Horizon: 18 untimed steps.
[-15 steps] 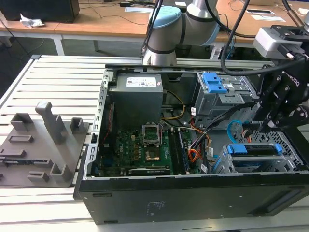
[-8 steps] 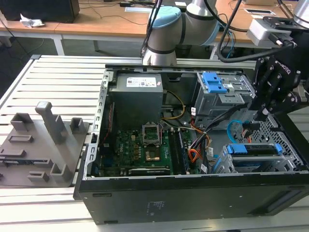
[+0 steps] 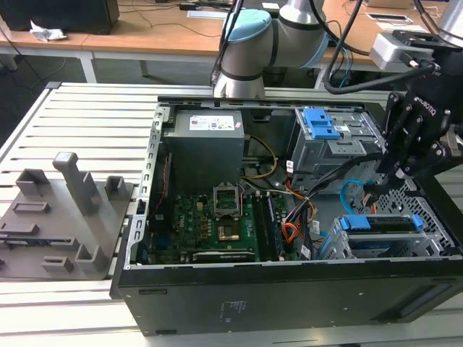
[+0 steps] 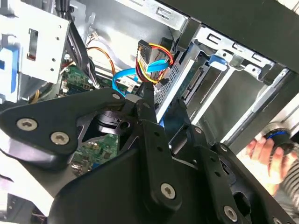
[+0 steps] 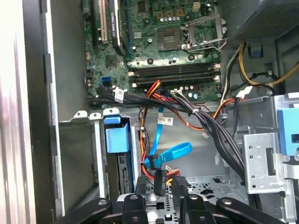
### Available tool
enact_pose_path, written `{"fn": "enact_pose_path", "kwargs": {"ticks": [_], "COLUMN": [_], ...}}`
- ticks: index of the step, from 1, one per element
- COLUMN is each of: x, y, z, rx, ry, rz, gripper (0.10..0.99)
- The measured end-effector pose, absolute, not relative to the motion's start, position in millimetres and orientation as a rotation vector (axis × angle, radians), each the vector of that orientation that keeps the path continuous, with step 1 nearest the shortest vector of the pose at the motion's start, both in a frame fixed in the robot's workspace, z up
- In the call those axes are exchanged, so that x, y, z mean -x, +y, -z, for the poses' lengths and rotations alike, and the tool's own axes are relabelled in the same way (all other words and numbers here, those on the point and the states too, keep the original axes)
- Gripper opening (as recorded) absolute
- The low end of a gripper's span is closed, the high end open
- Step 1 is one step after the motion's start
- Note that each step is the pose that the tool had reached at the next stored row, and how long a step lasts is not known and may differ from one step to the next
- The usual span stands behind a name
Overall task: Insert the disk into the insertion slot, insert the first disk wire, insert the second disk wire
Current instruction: 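Insert the first disk wire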
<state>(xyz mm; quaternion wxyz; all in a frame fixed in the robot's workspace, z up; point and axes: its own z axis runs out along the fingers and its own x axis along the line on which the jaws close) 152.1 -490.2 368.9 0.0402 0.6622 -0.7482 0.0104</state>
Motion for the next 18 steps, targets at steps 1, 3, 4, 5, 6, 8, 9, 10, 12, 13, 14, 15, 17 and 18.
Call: {"fn": "enact_pose_path", "kwargs": {"ticks": [1,3,4,5,6,8,9,10,12,13,14,15,17,18], "x": [-152,-152,-152,-152,-152,-152,-152,-152,-152,-152,-152,-152,-152,-152], "y": [-490,-490,-490,-490,-490,-490,-490,-490,-490,-490,-490,-490,-490,-490], "z": [-365,-358,-353,-350,-350,-350,-350,-350,-350,-350,-350,-350,-350,-350], "rx": [-2.022,-2.022,-2.022,-2.022,-2.022,-2.022,-2.022,-2.022,-2.022,-2.022,-2.022,-2.022,-2.022,-2.022], "ry": [-2.299,-2.299,-2.299,-2.299,-2.299,-2.299,-2.299,-2.299,-2.299,-2.299,-2.299,-2.299,-2.299,-2.299], "rz": [-0.031,-0.031,-0.031,-0.031,-0.031,-0.031,-0.031,-0.031,-0.031,-0.031,-0.031,-0.031,-0.031,-0.031], "gripper": [0.361,0.361,0.361,0.361,0.361,0.361,0.361,0.349,0.216,0.176,0.176,0.176,0.176,0.176]}}
